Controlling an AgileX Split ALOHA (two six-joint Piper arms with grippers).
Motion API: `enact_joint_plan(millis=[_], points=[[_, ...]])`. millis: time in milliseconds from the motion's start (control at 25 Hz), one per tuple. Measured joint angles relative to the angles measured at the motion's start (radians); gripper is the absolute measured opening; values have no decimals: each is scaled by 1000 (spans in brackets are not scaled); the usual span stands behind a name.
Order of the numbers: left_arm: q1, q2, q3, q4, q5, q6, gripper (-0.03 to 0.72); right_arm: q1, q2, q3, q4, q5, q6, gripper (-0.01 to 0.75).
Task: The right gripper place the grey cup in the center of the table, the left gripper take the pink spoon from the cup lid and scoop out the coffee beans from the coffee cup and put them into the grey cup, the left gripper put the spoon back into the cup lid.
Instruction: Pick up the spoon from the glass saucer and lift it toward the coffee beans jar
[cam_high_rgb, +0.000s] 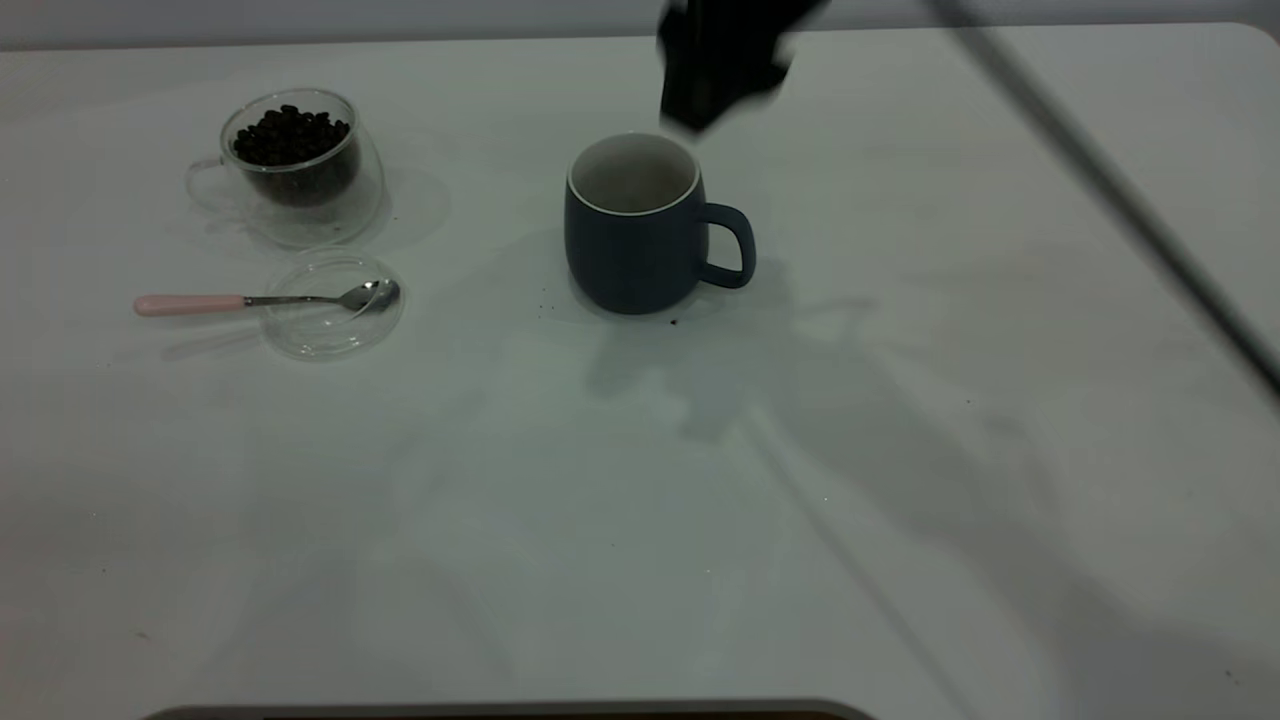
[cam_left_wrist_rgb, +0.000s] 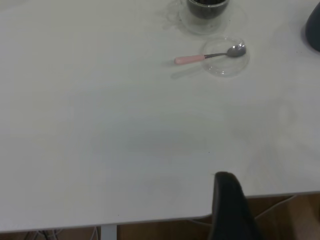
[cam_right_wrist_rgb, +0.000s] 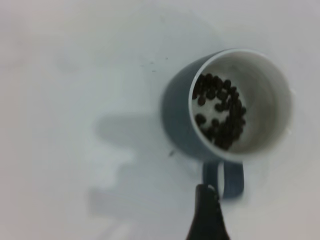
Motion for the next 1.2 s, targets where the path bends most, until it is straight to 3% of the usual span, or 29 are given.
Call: enact_joint_plan(millis=[280,440,640,1200], points=[[0,0,0,0,0,0,480,-44,-328,0,-89,482,361,591],[0,0,0,0,0,0,480,-44,-439,0,-137,687,492,591],[0,0,0,0,0,0,480,-44,-583,75,-143,708,521,591],[0,0,0,0,0,2,480,-44,-1071,509,-175,723,627,591]])
